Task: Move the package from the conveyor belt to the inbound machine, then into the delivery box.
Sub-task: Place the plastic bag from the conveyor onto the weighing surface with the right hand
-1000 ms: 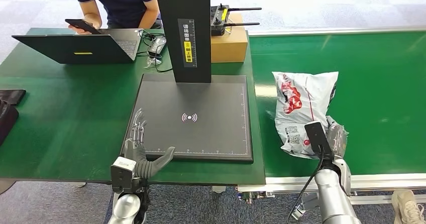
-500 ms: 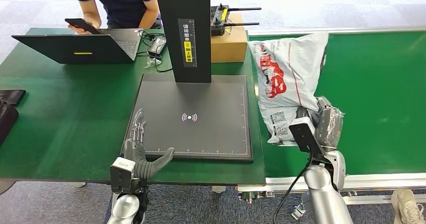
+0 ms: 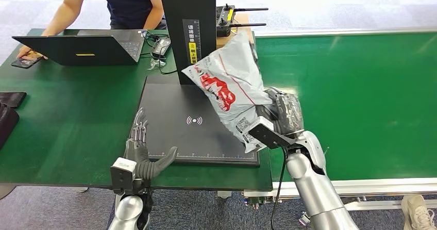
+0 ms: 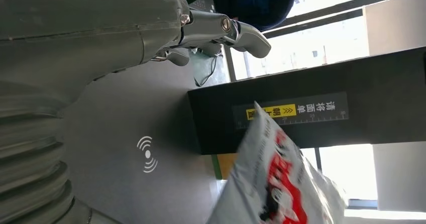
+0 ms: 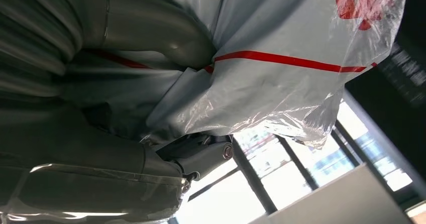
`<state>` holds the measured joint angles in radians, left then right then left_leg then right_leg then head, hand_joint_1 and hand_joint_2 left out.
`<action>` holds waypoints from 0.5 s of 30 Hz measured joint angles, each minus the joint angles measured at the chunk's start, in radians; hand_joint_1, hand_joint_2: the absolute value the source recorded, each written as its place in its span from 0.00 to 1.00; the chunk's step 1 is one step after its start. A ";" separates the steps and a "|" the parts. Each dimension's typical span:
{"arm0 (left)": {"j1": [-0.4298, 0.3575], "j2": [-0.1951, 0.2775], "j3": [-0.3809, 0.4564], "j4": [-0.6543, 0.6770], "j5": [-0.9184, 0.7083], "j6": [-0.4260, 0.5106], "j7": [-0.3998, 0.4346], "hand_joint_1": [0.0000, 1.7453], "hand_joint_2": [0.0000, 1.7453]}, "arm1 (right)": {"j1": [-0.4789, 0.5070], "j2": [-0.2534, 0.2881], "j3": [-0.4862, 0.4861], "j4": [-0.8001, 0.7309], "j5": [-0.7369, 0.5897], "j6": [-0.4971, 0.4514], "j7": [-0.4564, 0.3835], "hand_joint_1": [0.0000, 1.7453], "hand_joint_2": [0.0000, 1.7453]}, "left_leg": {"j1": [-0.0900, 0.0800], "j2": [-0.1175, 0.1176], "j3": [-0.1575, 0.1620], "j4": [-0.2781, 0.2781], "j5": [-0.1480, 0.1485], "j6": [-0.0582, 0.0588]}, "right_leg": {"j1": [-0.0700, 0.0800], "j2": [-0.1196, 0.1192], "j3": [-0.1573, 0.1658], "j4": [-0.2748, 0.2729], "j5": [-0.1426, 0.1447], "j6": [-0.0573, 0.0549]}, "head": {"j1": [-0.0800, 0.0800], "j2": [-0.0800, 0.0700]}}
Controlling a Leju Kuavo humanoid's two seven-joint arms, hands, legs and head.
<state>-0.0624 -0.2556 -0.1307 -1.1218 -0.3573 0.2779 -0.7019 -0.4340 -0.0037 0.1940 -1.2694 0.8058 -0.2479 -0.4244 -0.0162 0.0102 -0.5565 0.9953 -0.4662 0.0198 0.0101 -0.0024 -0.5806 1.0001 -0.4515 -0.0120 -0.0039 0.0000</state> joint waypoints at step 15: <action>-0.028 0.007 -0.045 0.015 0.050 0.039 0.000 0.00 1.00 | -0.245 0.013 0.285 0.373 -0.087 0.006 -0.100 0.80 1.00 | 0.000 -0.001 -0.001 0.000 0.000 0.000 | 0.000 -0.001 -0.001 0.000 0.000 0.000 | 0.000 0.000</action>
<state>-0.0907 -0.2482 -0.1752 -1.1069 -0.3073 0.3167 -0.7019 -0.6793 0.0089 0.4787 -0.8967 0.7183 -0.2419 -0.5243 -0.0161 0.0093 -0.5575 0.9954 -0.4659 0.0198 0.0102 -0.0033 -0.5812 1.0003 -0.4516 -0.0121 -0.0040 0.0000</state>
